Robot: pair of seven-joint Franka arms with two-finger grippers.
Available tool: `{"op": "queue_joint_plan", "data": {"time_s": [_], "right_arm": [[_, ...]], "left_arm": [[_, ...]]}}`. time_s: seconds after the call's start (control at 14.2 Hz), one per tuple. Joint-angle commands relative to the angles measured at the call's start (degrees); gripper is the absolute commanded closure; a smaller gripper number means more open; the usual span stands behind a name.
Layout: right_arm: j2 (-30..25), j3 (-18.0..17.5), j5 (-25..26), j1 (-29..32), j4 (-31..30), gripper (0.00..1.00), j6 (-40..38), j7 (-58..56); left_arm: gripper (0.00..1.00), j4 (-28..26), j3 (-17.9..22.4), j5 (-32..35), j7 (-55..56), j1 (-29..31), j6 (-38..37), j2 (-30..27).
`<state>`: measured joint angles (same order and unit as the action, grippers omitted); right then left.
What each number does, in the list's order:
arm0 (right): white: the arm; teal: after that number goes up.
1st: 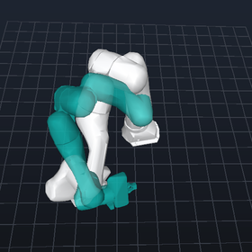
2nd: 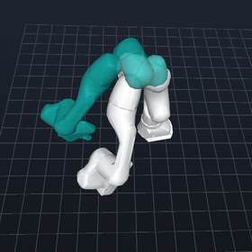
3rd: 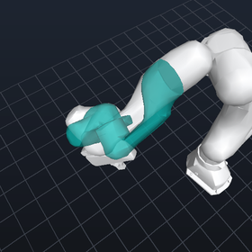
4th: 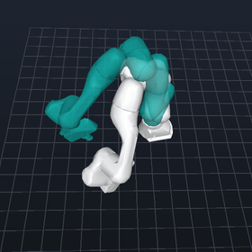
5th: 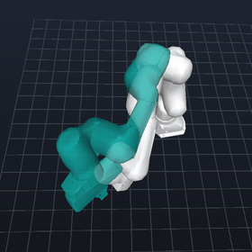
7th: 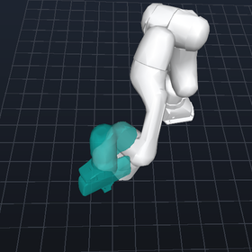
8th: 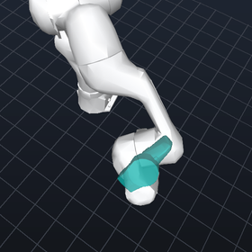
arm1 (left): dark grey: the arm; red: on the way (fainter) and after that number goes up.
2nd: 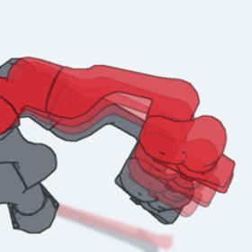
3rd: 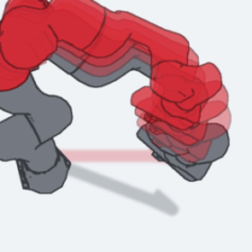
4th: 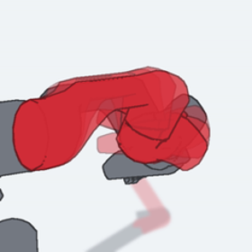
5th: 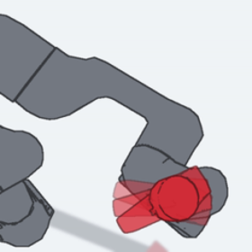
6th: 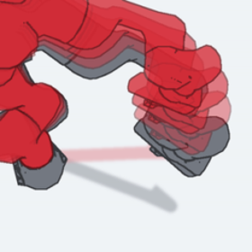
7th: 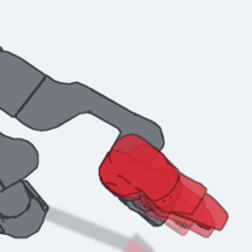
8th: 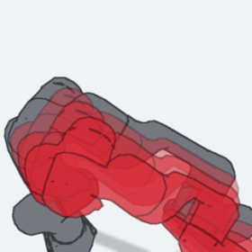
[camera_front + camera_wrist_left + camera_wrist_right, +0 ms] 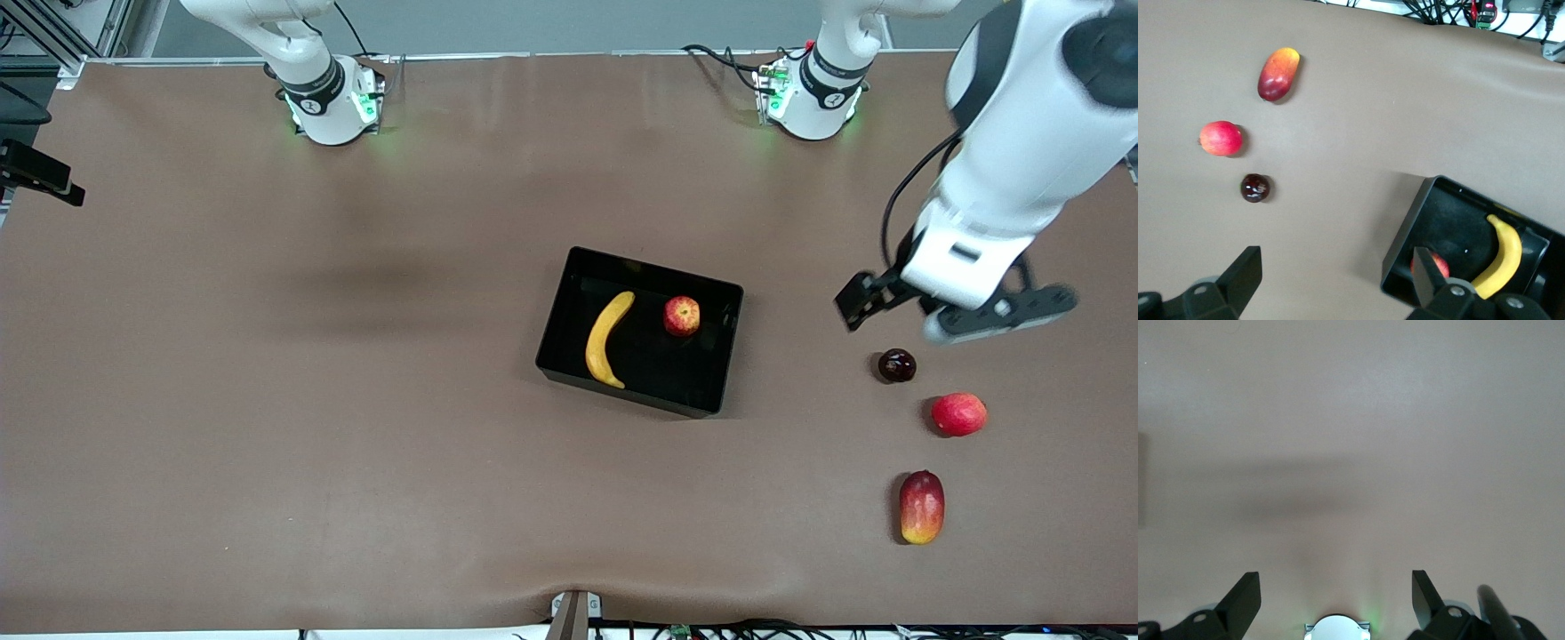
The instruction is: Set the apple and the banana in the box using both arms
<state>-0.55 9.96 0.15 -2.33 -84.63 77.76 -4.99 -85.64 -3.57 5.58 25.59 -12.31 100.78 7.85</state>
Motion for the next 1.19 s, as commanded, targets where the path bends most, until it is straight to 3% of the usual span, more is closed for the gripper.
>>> {"op": "queue_joint_plan", "data": {"time_s": [0.0,0.49,0.63,1.12], "right_arm": [[0.1,-0.6,-0.9,1.1,0.3,0.00,-0.4,0.4],[0.1,-0.6,-0.9,1.1,0.3,0.00,-0.4,0.3],[0.1,-0.6,-0.9,1.1,0.3,0.00,-0.4,0.4],[0.1,-0.6,-0.9,1.0,0.3,0.00,-0.3,0.4]], "left_arm": [[0.00,-1.6,-0.5,0.5,-7.1,2.5,-3.0,-3.5],[0.00,-10.5,-1.1,-2.6,-10.5,7.1,-6.8,-14.3],[0.00,-10.4,-3.7,-2.8,-10.4,10.7,-7.2,-14.5],[0.00,-10.1,-4.0,-3.5,-11.3,10.6,-8.8,-14.4]]}}
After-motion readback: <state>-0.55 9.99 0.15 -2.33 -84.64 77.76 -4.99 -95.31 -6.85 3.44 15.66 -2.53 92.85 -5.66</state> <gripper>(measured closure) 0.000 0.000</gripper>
